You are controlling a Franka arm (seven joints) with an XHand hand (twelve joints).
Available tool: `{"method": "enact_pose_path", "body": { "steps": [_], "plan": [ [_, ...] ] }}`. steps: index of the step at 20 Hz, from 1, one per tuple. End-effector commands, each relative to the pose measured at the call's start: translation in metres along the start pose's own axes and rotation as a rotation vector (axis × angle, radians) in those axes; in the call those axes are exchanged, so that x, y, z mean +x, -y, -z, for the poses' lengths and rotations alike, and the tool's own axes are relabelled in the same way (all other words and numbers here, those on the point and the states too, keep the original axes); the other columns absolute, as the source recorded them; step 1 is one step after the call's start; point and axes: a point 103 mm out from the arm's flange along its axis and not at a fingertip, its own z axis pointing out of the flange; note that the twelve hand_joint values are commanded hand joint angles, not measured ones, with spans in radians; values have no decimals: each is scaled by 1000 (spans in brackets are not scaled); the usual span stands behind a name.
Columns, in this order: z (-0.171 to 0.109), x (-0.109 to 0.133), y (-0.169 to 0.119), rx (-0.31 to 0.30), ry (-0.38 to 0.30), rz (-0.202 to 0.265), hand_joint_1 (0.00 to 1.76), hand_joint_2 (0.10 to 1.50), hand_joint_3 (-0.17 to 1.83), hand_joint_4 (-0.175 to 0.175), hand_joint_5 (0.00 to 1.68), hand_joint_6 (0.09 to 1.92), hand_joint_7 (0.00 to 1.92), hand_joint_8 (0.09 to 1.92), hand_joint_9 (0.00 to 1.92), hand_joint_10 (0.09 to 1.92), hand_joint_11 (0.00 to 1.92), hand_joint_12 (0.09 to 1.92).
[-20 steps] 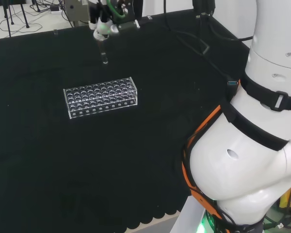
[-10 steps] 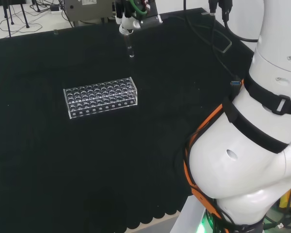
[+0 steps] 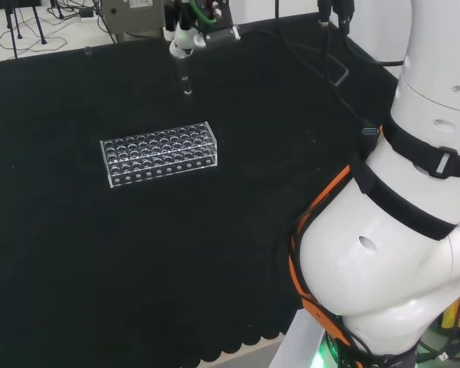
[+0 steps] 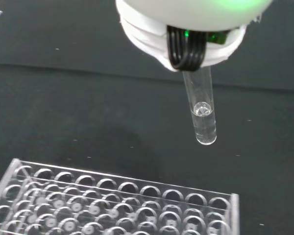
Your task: Shake the test tube.
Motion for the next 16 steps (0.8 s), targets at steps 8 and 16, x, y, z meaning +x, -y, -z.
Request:
{"method": "enact_pose_path", "body": {
  "steps": [8,16],
  "plan": [
    [-8,54,-4,12,-87,92,1443,632,585,-175,1439,87,1472,544,1410,402,1405,1019],
    [-17,60,-1,39,-87,110,1443,632,586,-175,1440,87,1472,543,1410,402,1404,1019]
  ]
}}
